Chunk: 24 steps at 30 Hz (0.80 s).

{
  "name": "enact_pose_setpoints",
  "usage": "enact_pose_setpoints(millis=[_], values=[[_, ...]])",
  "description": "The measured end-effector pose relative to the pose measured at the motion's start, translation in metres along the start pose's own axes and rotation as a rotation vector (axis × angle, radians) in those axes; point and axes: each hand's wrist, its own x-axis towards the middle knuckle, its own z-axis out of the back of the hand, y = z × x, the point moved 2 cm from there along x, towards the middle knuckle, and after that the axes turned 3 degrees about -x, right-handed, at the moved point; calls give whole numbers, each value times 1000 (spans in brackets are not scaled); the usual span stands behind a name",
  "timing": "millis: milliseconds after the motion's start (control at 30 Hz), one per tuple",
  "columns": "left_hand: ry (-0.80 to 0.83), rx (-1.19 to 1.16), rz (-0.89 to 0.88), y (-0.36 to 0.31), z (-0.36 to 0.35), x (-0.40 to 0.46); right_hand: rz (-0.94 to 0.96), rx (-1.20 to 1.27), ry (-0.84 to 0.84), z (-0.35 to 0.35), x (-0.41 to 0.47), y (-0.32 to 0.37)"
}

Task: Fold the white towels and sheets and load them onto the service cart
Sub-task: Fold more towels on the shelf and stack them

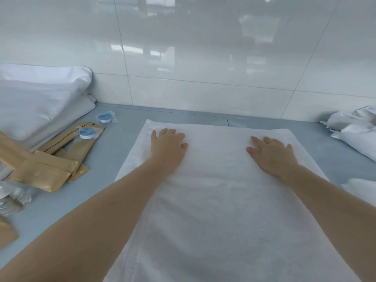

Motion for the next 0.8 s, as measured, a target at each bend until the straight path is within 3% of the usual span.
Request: enact_pose_setpoints(millis=[100,200,467,600,800], values=[[33,-155,-122,-52,-5,-30,153,137,-30,-1,-34,48],[156,-80,-205,-79,-22,-66,298,77,44,-15,-65,82],[241,82,-20,28,-2,-91,-55,32,128,-17,-106,-35],[190,91,92,30,15,-119,-198,45,155,-13,-153,-52],[331,30,-165,-56,4,-217,140,82,155,-14,-241,65]])
